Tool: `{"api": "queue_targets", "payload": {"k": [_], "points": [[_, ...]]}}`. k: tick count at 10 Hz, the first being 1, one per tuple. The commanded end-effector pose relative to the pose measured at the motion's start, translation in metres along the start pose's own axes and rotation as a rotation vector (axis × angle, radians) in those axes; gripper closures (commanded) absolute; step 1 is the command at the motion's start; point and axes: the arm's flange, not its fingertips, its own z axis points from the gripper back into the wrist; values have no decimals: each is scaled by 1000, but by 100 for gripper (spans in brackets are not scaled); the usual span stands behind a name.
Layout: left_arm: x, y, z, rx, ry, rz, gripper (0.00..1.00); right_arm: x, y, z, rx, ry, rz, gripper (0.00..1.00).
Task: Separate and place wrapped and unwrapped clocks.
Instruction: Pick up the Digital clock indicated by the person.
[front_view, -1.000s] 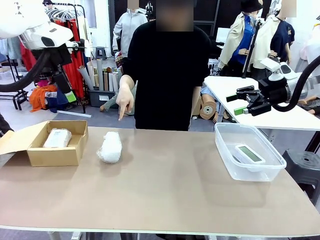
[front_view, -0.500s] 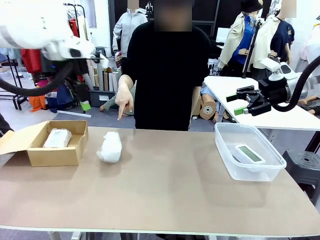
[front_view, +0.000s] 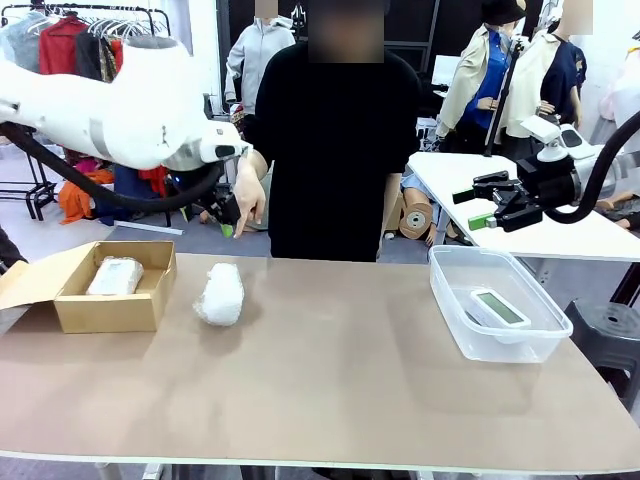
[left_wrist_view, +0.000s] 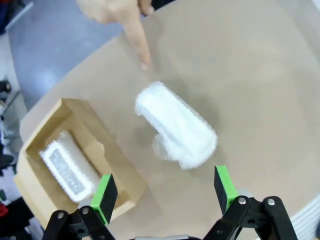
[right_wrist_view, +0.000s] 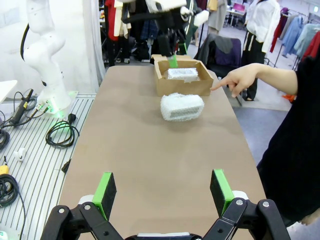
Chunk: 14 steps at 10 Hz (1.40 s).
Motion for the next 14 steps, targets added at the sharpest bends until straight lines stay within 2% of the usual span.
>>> {"api": "queue_targets", "payload": {"k": [1, 3, 4, 5, 10, 11, 12, 13, 14], "points": [[15, -8, -28, 55, 19, 51, 0, 2, 1, 1, 0, -1, 3, 0], [29, -8, -44, 24, 22, 54, 0, 2, 1, 1, 0, -1, 3, 0], [28, -7, -42, -47, 47, 22, 0, 2, 1, 1, 0, -1, 3, 0], [14, -5, -49, 20, 30, 46, 0, 2, 1, 1, 0, -1, 3, 0], [21, -7, -50, 4, 29, 43, 0, 2, 1, 1, 0, -1, 3, 0], [21, -10, -61, 60, 69, 145, 0, 2, 1, 1, 0, -1, 3, 0], [21, -12, -72, 39, 67, 198, 0, 2, 1, 1, 0, -1, 3, 0], [22, -8, -83, 35, 109, 229, 0, 2, 1, 1, 0, -1, 3, 0], [21, -9, -90, 39, 110, 250, 0, 2, 1, 1, 0, -1, 3, 0]]}}
